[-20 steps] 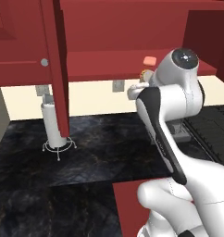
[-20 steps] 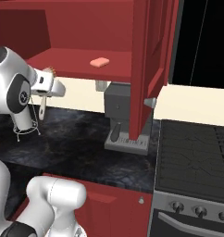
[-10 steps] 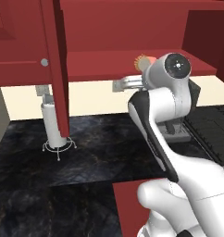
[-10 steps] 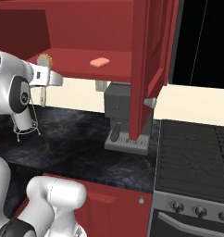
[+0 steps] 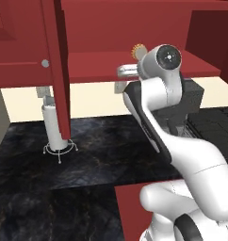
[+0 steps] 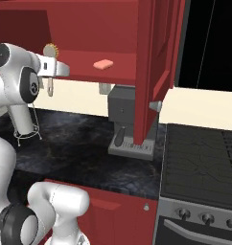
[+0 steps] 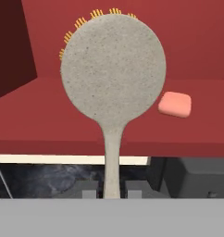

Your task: Pick up the dish brush and bar soap from the sink, and place them back in the cabinet, and close the cabinet doors.

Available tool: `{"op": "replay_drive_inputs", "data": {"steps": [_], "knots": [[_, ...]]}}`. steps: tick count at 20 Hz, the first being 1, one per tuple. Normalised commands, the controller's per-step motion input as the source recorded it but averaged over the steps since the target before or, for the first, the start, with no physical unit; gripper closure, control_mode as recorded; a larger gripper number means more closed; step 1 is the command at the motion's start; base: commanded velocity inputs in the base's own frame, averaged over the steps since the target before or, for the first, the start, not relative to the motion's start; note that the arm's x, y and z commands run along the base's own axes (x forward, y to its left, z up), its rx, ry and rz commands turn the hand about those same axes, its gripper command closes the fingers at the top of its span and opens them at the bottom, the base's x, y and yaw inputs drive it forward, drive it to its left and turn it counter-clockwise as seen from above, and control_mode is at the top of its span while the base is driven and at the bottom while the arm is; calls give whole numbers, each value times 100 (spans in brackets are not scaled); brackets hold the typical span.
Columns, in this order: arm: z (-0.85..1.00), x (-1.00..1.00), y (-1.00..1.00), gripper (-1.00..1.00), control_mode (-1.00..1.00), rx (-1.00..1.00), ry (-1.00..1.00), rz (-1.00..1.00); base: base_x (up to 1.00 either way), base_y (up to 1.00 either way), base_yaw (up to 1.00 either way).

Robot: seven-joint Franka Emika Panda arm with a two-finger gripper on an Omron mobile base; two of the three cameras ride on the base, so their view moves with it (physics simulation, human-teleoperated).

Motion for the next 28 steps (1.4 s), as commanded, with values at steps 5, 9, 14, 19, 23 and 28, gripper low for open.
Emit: {"op": "replay_drive_inputs", "data": {"steps": [5, 9, 14, 19, 23, 28], "knots": [[8, 40, 0, 100, -100, 0, 0, 0, 0, 0, 0], [4, 48, 0, 100, -100, 0, 0, 0, 0, 0, 0], [7, 53, 0, 100, -100, 0, 0, 0, 0, 0, 0], [6, 55, 0, 100, -100, 0, 0, 0, 0, 0, 0], [3, 53, 0, 100, -100, 0, 0, 0, 0, 0, 0], [0, 46, 0, 100, -100, 0, 0, 0, 0, 0, 0]]}}
